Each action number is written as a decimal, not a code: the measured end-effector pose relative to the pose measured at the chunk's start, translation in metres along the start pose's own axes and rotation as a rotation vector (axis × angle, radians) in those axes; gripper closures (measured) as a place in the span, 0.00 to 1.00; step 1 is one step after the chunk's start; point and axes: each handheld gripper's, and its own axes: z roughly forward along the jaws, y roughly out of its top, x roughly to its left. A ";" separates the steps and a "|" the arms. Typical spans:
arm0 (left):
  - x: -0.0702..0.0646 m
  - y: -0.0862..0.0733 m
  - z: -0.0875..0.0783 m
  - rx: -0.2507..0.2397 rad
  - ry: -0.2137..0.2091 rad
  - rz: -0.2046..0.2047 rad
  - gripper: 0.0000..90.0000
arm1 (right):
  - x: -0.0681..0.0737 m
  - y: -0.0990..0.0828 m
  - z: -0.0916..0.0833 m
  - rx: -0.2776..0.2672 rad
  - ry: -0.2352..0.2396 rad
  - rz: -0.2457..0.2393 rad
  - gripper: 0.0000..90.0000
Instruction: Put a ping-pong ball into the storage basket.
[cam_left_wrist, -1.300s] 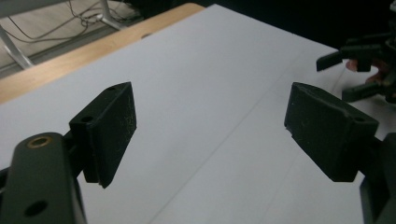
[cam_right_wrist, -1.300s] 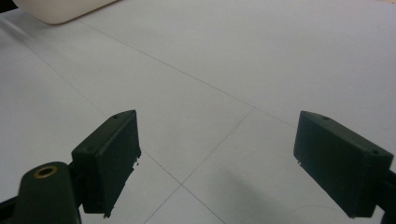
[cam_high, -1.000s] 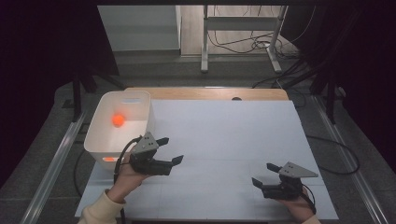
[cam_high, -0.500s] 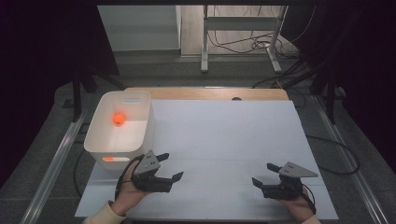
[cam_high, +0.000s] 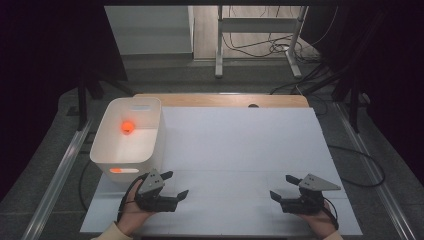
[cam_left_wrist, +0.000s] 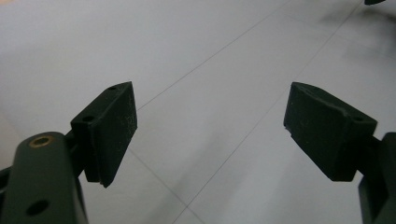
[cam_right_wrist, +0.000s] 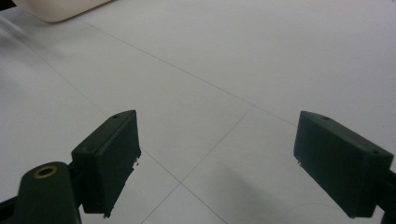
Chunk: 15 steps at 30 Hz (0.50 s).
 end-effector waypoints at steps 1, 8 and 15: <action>0.001 -0.001 -0.001 -0.003 0.001 -0.005 0.20 | 0.000 0.000 0.000 0.001 0.001 -0.001 0.17; 0.004 -0.001 -0.003 -0.017 0.002 -0.016 0.20 | 0.000 0.000 0.001 0.002 0.000 -0.003 0.17; 0.004 -0.001 -0.003 -0.011 -0.001 -0.012 0.20 | 0.000 0.000 0.001 0.006 0.000 -0.006 0.17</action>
